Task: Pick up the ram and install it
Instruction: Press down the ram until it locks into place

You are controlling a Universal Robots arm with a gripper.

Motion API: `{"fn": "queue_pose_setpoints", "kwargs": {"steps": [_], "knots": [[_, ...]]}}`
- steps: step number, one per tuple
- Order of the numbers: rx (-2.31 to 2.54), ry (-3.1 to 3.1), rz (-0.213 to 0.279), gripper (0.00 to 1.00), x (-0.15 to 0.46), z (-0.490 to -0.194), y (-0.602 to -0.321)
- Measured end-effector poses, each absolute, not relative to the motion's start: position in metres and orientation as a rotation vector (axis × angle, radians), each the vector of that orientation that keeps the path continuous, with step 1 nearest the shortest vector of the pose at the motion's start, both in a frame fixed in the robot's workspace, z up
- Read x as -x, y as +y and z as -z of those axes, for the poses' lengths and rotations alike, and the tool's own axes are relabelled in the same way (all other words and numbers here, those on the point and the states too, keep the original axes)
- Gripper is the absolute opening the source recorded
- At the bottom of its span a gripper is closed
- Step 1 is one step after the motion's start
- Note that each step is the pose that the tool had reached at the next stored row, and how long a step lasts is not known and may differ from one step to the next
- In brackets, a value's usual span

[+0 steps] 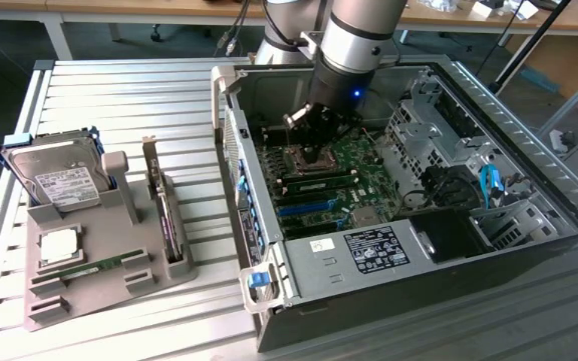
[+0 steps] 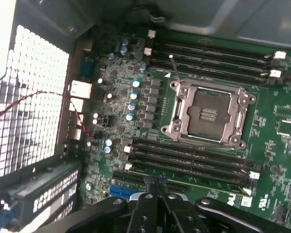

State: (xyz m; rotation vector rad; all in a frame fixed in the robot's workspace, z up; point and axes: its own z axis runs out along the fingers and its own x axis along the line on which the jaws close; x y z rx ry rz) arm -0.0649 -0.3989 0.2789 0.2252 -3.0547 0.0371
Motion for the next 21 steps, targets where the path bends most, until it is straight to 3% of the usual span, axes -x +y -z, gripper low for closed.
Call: {"fn": "queue_pose_setpoints", "kwargs": {"steps": [21], "knots": [[-0.016, -3.164, -0.031, 0.11, 0.0660, -0.2780, -0.3989]]}}
